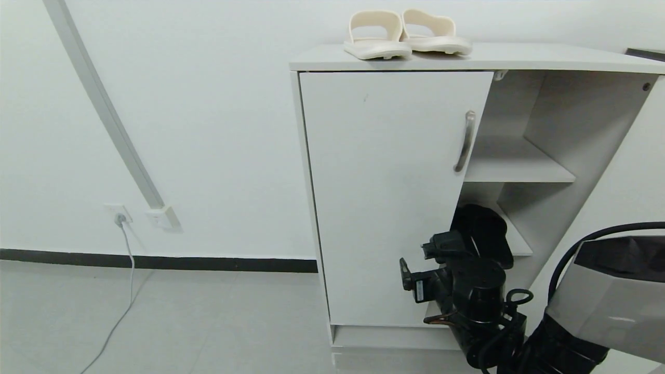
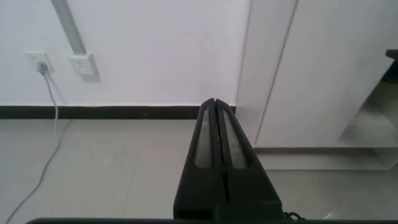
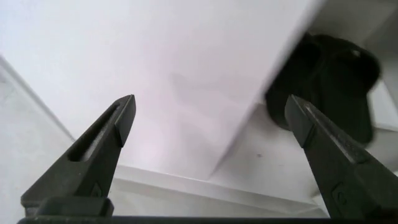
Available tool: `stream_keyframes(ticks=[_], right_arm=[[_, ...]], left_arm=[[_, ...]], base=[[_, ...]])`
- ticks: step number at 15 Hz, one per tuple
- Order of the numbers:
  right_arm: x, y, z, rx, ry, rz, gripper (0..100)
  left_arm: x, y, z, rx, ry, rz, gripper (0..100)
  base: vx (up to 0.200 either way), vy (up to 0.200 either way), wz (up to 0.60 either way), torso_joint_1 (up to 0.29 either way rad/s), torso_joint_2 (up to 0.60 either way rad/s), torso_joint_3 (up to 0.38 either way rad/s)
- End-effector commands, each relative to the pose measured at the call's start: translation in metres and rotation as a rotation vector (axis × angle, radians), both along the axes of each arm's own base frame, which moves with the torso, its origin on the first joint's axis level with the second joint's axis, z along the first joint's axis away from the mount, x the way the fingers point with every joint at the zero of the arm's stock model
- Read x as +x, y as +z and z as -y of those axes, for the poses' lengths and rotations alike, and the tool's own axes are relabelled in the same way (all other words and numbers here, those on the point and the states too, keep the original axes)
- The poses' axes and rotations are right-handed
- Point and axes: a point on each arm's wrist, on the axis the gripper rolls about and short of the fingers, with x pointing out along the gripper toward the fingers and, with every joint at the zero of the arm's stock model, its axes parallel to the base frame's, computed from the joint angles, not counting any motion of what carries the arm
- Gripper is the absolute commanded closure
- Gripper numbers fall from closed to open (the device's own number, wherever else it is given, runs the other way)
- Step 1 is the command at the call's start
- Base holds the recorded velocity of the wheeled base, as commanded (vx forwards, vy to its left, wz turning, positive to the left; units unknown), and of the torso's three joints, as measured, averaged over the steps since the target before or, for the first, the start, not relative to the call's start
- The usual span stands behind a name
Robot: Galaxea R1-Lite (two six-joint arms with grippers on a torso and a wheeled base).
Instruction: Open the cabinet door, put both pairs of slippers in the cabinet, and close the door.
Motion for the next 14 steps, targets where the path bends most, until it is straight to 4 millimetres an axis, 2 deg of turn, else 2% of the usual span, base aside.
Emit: stream_keyframes(ticks=[1,4,14], right_arm=[[-0.0018,-0.0027,0.0017,-0.007,0.021,0.002,0],[-0.0024,-0.0098,0.0031,-0.048,0.044,0.009,0],[-0.0103,-0.0105,0.0006,-0.038,0.145,0.011,0]], left_arm=[[0.0001,0.0002,0.0,0.0,0.001,0.0,100],[0.0001,0.0002,0.0,0.0,0.001,0.0,100],[0.0001,0.0002,0.0,-0.002,0.001,0.0,100]], base=[[0.0,0.0,0.0,0.0,0.0,0.0],[0.0,0.0,0.0,0.0,0.0,0.0],[0.0,0.0,0.0,0.0,0.0,0.0]])
